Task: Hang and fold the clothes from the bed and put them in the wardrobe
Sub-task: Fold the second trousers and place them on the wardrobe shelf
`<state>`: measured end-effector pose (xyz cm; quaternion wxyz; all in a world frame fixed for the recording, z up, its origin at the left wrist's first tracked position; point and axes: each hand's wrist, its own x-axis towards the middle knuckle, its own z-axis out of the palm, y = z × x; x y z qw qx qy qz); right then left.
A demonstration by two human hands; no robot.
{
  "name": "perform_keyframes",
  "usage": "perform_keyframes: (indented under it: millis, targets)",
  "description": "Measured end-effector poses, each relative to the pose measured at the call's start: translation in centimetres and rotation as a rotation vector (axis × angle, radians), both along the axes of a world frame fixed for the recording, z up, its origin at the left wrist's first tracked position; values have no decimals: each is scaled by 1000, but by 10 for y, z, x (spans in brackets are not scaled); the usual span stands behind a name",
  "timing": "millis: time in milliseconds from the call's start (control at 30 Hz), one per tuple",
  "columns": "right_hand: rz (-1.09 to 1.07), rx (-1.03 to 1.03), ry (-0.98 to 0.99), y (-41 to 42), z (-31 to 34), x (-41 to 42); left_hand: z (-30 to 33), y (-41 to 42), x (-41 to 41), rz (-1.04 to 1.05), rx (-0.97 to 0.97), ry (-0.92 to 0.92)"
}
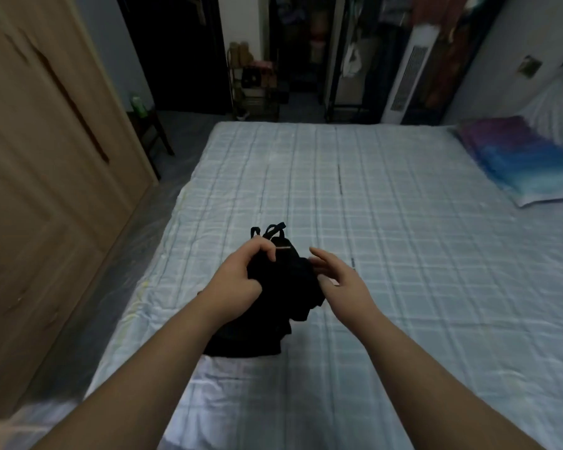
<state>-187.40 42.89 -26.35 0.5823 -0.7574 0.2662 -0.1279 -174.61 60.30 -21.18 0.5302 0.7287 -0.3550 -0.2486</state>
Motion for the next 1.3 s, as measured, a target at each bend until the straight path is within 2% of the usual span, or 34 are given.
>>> perform_keyframes:
  millis: [133,233,400,600,733,867,1000,1067,1300]
  targets:
    - [154,-46,131,-18,12,-62,19,-16,-70,125,-70,48]
    - [192,34,101,-28,27,-86,43,-25,-93,198,-132,38]
    - [142,21,43,-46,59,-97,91,-28,-109,251,-219,-21]
    - [360,-96,160,-42,84,-112,135,-20,-100,348,-349,-36]
    - [275,-208,114,-31,110,-110,145,-10,-90,362,-280,-85]
    - [195,-24,-59,-22,152,-108,147,0,-68,314,-90,-221]
    - [235,85,-110,-9,178,-102,134,0,-49,197,150,-325]
    - [174,64,-130,-5,176,-97,125,0,-49,163,212,-284]
    - [88,-232,-89,11,161,-87,84,6,-54,29,79,7]
